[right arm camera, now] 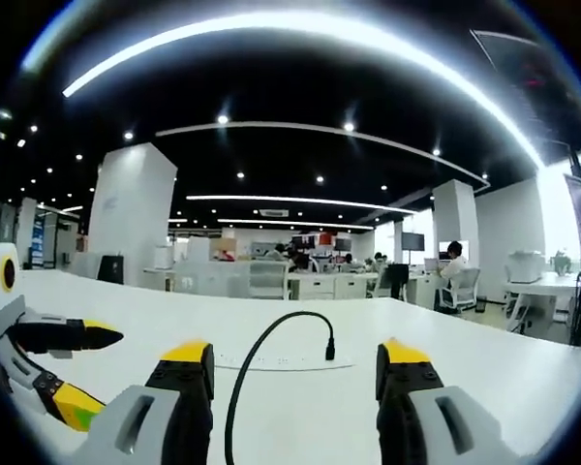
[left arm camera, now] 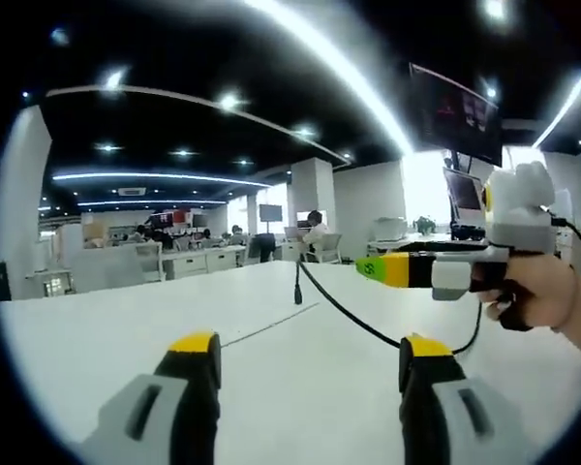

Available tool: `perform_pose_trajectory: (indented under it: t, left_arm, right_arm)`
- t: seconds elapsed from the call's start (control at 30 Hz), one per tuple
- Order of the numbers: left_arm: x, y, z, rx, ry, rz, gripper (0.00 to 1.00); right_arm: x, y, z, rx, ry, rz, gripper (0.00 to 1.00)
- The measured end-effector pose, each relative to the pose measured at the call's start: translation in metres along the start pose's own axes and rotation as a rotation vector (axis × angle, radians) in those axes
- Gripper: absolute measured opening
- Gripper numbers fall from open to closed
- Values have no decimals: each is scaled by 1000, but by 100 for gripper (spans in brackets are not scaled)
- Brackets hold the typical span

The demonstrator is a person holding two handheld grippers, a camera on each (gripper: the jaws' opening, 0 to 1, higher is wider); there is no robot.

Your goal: Locate the USB plug end of the data cable currently connected to the USB port on the desk. Grip the plug, withdraw it from the port, and place it onto the desktop.

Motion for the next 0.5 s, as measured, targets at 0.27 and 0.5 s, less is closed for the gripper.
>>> perform_pose_trajectory:
  t: [0.27,0.5]
  left_arm:
    - [16,1,-5,-95,-17,-15,75]
    - [26,2,-11,-114,-19,-17,75]
  right_arm:
    - [12,-6,-3,-1,9,-6,67]
    - [21,-11,-7,-23,20,-18,66]
Point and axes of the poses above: the point that each gripper's makers call its tool centre point, and the gripper's own axes: x roughly forward along the fingers, y roughly to its left, z roughly out of its top, the point moved 6 cm from there along -x, roughly backward along the fingers, and after that the axes turned 5 degrees about -x, right-handed, at the moved point
